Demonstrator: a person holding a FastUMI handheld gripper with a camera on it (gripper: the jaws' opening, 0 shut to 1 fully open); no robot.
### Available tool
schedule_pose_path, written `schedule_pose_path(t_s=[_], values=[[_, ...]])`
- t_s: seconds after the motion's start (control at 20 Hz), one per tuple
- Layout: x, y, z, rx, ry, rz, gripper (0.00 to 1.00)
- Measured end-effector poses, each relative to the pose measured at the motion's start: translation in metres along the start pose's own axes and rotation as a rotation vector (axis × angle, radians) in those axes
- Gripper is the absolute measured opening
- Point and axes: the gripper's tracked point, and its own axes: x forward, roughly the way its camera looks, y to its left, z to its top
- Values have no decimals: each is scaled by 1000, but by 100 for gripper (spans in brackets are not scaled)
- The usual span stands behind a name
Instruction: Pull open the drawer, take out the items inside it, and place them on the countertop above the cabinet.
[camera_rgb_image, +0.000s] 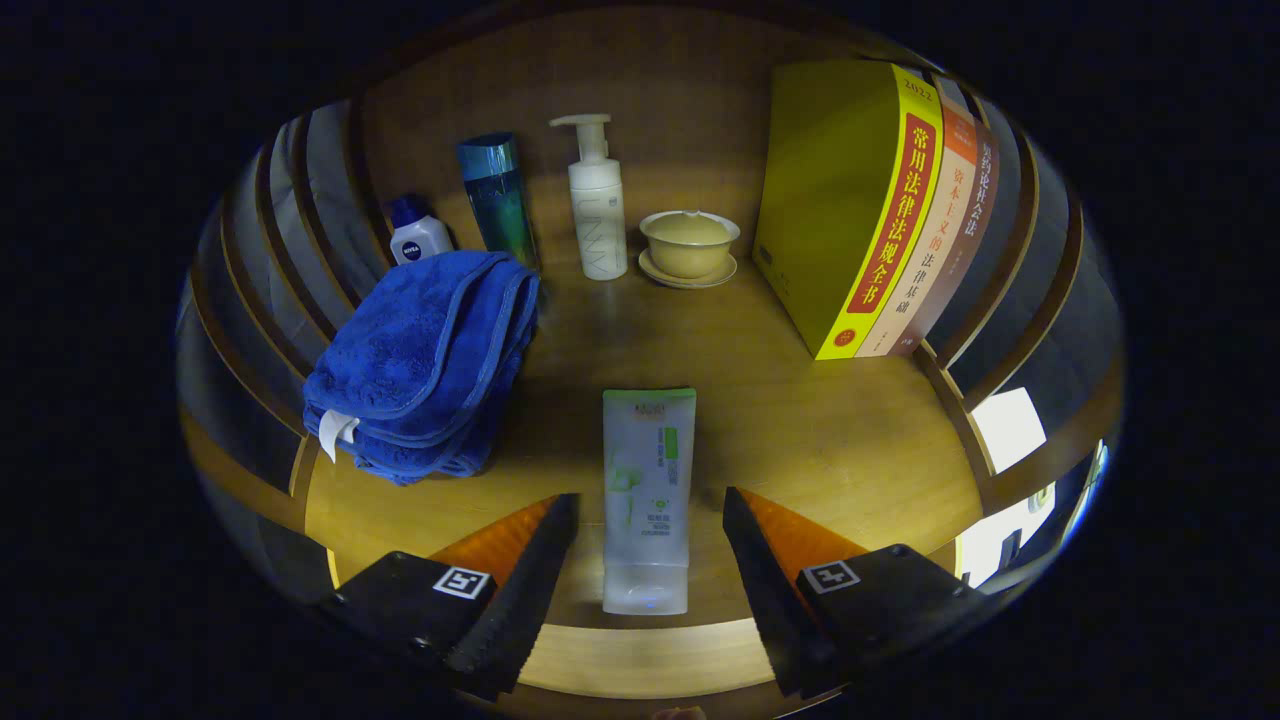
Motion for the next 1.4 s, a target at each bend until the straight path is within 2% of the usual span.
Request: schedule_pose_path(t_s=[0.15, 0.4, 0.75, 1.05, 1.4], values=[[-12, 2, 7, -1, -32, 7, 98], [-56, 17, 32, -8, -184, 45, 98], [-152, 41, 47, -5, -488, 105, 97], [-222, 45, 20, 35, -666, 140, 97], [-270, 33, -26, 126, -842, 200, 98]])
